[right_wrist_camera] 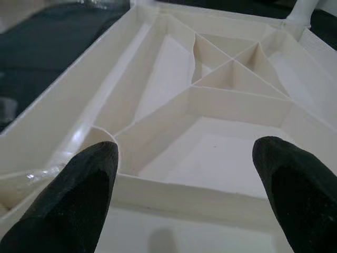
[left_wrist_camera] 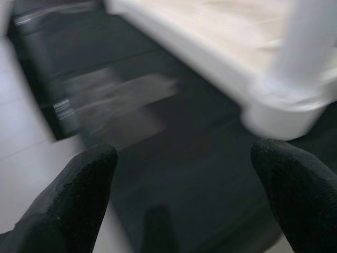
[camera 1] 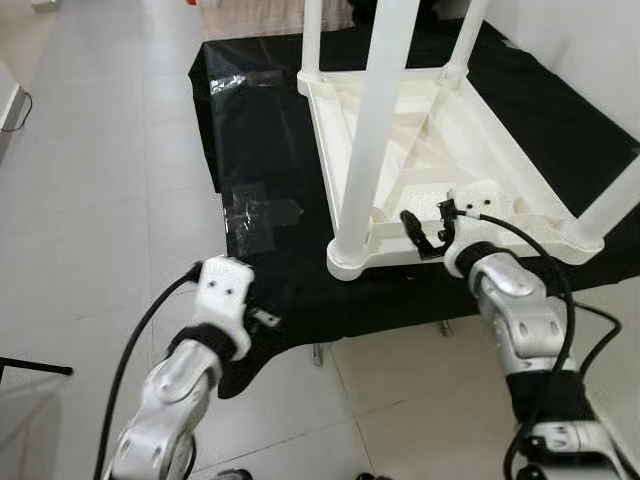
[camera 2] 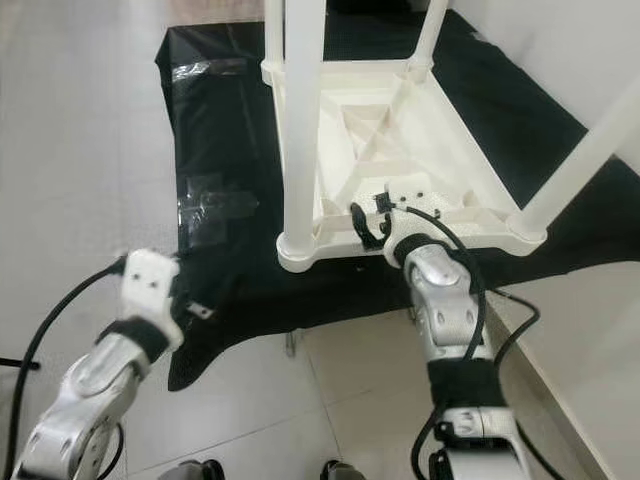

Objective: Building children table

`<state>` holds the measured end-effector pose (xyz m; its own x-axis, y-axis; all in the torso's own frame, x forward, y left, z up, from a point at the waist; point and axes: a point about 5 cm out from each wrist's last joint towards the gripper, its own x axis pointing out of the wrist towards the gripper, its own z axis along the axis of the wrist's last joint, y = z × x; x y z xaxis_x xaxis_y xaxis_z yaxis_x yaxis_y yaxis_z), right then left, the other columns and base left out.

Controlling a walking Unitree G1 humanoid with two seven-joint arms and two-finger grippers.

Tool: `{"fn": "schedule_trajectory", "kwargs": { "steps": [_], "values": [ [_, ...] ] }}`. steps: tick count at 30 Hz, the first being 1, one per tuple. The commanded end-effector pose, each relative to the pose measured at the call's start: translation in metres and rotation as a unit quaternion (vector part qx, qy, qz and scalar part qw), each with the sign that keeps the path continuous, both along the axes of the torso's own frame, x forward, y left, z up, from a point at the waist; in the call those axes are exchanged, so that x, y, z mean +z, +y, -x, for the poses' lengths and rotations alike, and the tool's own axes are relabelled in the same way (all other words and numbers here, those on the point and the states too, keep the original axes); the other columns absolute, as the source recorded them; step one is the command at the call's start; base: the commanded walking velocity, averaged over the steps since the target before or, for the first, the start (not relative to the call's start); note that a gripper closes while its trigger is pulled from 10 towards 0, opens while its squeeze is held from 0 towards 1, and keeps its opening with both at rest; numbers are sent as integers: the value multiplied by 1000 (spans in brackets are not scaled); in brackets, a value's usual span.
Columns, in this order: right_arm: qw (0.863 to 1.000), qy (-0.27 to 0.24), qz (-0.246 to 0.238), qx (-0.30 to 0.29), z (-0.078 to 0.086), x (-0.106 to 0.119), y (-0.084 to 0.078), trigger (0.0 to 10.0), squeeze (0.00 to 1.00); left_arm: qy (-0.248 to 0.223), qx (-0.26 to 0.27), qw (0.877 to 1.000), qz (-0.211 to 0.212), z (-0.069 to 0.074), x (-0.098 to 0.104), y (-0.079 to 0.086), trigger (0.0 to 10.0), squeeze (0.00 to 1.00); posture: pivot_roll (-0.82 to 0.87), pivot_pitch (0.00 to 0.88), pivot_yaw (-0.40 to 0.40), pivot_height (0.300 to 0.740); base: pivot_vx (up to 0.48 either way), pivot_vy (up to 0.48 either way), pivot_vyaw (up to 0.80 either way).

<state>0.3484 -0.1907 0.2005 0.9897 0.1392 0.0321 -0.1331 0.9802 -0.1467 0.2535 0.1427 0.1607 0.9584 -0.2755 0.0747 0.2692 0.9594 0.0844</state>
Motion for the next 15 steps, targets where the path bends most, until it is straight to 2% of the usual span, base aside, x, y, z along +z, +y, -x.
{"fn": "schedule_trajectory", "kwargs": {
  "steps": [1,2,3,6,7,11,15],
  "values": [
    [1000,13,-17,-19,5,-7,-7,10000,0,14,29,999,-5,3,-5,11,10000,0,65,190,-25,740,0,0,-800],
    [999,10,-21,-26,7,-8,-7,10000,0,23,52,998,2,5,-8,21,10000,0,65,190,-25,740,0,0,-625],
    [999,10,-21,-26,7,-8,-7,10000,0,23,52,998,2,5,-8,21,10000,0,65,190,-25,740,0,0,-625],
    [999,7,-30,-30,8,-8,-2,10000,0,19,99,995,18,5,-8,41,10000,0,70,181,-25,740,200,0,0],
    [999,7,-21,-27,7,-6,0,10000,0,13,103,994,16,3,-6,43,10000,0,73,175,-23,740,334,0,0],
    [999,2,-34,-24,7,-5,4,10000,0,5,108,994,16,-1,-2,45,10000,0,73,173,-22,740,352,0,-800],
    [999,-12,-47,-10,8,-1,7,10000,0,-1,109,994,14,-3,2,46,10000,0,71,168,-19,740,350,0,0]
  ]
}}
